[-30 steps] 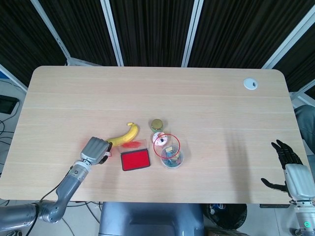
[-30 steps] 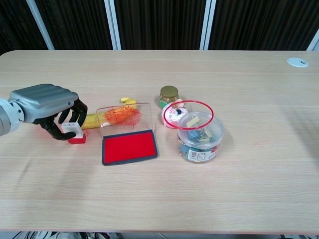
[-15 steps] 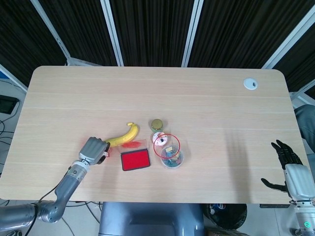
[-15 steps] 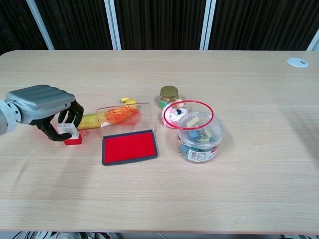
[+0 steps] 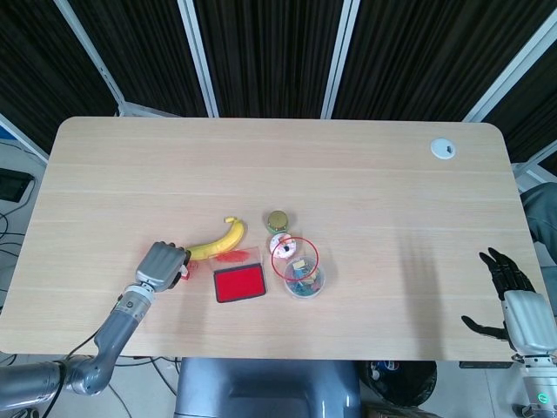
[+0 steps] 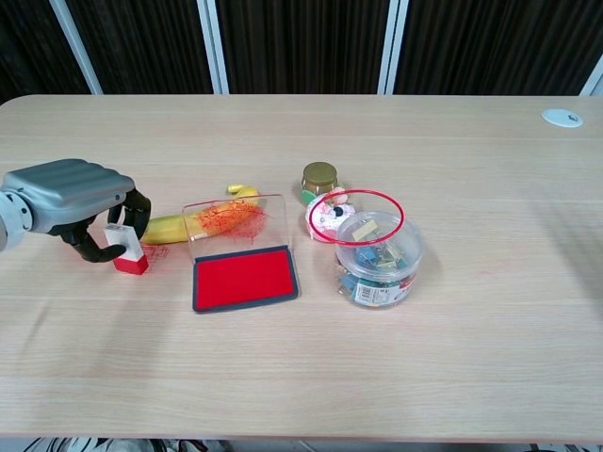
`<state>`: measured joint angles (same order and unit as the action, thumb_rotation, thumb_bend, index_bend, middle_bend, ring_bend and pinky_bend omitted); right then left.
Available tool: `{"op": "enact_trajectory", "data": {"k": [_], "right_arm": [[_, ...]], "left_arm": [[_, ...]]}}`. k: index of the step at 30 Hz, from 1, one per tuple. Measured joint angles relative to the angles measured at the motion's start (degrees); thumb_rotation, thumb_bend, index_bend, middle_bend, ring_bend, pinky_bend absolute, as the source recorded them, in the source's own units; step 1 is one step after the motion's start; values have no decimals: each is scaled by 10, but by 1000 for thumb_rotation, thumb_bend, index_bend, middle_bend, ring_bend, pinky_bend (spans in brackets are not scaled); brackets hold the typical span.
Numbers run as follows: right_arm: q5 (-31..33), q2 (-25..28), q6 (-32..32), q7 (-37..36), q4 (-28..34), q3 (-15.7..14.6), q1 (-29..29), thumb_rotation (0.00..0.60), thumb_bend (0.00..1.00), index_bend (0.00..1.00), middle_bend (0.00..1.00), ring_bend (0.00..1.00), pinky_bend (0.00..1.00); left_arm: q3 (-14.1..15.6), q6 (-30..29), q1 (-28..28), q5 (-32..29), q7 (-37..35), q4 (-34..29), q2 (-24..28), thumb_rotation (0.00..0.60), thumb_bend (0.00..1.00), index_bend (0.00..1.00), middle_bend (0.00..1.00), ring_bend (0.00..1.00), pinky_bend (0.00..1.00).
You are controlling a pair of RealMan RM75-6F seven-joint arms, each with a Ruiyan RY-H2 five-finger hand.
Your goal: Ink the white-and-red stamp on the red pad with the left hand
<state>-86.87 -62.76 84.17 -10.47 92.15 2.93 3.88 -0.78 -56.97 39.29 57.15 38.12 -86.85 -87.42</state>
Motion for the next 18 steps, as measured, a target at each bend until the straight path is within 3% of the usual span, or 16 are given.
{"op": "enact_trajectory", "data": {"k": [10, 18], "right_arm": [[-1, 0, 1, 1, 0, -1, 0, 600, 161, 0, 0, 0, 162], [-2, 1, 2, 2, 0, -1, -1, 600, 161, 0, 0, 0, 162]], "left_arm": [[2, -11, -6, 3, 1, -14, 11, 600, 275, 312, 317, 304, 410], [3, -26, -14, 5, 2, -33, 24, 600, 163, 181, 172, 186, 289]]}}
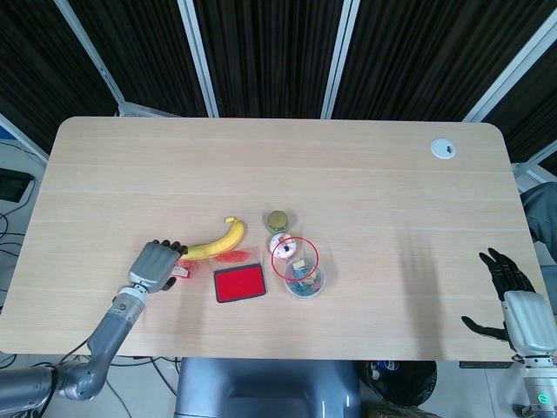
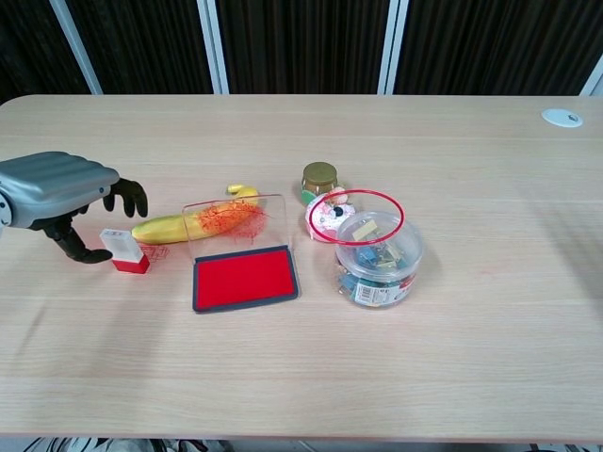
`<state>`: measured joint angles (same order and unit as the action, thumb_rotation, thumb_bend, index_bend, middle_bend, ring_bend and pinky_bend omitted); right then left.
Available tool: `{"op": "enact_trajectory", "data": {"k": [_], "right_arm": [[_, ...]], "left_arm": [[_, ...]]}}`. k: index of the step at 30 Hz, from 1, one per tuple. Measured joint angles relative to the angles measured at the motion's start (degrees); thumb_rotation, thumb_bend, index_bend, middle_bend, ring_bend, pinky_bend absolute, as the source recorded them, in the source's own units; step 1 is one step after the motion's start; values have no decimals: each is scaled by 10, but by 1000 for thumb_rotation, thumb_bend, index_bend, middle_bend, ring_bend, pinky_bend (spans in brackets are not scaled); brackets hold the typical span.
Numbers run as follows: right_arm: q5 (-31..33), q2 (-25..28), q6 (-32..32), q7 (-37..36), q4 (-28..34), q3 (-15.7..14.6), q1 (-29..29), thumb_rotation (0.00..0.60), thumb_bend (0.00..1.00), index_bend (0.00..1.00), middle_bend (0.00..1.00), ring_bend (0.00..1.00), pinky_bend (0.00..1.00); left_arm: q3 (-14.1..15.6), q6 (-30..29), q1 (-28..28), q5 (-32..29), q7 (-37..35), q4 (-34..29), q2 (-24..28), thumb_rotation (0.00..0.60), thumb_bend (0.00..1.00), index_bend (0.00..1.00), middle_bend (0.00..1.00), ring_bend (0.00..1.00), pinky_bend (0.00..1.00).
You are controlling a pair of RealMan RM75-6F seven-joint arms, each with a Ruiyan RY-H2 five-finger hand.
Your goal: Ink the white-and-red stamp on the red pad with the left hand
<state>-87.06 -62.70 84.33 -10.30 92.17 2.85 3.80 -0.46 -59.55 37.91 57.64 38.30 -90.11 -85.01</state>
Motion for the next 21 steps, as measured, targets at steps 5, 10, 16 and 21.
{"op": "enact_trajectory", "data": {"k": [5, 10, 16, 21], "right_arm": [[-2, 0, 2, 5, -3, 1, 0, 600, 160, 0, 0, 0, 162], [-7, -2, 8, 14, -8, 1, 0, 600, 124, 0, 0, 0, 162], [-22, -7, 19, 26, -18, -1, 0, 600, 59, 0, 0, 0, 162], [-32, -14, 30, 36, -25, 0, 0, 600, 37, 0, 0, 0, 162]], "left_arm": [[1, -21, -12, 8, -8, -22, 19, 600, 124, 143, 136, 169, 275], [6, -62, -36, 30, -25, -57, 52, 600, 96, 54, 45, 88, 179], [33, -155, -105, 96, -81, -107, 115, 600, 88, 0, 0, 0, 27], [63, -225, -168, 157, -150, -110, 161, 600, 79, 0, 0, 0, 0]]}}
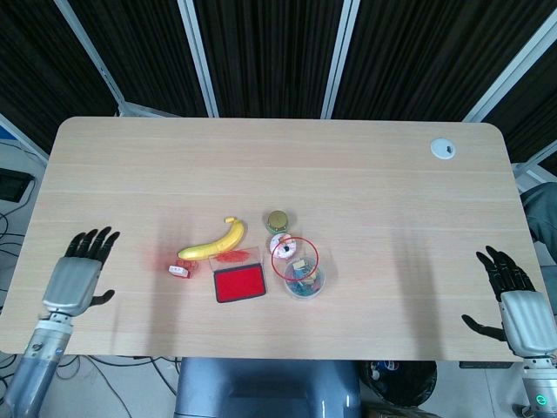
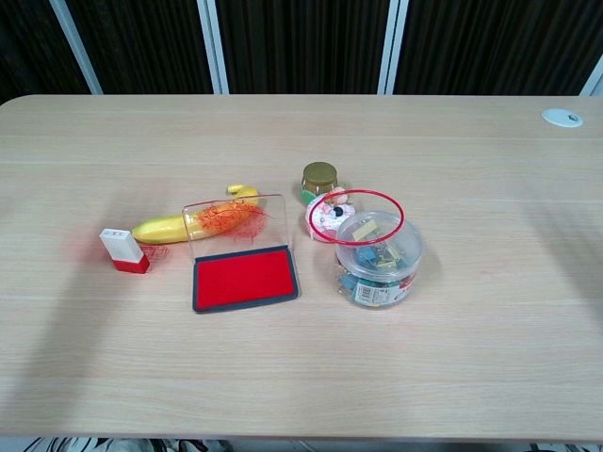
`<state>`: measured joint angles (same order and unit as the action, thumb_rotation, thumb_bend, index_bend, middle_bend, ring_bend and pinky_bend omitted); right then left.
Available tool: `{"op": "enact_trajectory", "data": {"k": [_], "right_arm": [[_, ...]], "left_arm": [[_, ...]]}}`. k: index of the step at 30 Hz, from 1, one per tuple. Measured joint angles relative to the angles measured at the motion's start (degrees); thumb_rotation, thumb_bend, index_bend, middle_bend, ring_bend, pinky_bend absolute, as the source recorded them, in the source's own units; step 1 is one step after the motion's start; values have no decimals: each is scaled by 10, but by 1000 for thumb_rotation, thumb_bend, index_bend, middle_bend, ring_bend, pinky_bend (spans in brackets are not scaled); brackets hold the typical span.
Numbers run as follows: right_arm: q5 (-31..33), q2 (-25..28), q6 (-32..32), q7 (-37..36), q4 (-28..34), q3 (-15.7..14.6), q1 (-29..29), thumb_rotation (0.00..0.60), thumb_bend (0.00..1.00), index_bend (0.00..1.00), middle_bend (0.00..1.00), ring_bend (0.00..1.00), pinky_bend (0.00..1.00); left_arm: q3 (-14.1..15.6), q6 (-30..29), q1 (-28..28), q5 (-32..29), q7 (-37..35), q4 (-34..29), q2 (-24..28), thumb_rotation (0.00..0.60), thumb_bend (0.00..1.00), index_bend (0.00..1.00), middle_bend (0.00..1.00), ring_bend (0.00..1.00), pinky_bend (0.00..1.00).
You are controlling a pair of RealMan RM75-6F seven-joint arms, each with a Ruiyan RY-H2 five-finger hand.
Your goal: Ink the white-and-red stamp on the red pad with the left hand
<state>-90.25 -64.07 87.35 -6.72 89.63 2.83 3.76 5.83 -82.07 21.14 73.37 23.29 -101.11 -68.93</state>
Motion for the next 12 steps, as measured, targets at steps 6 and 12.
{"op": "enact_trajectory", "data": {"k": [6, 12], "right_arm": [[-14, -9, 19, 13, -10, 0, -3, 600, 28, 0, 0, 0, 162], [-10, -11, 19, 11, -14, 1, -3, 600, 29, 0, 0, 0, 162]], "left_arm": [[25, -45, -64, 43, -80, 24, 32, 600, 77, 0, 0, 0, 0], [18, -56, -87, 59, -113, 40, 43, 600, 77, 0, 0, 0, 0]]}}
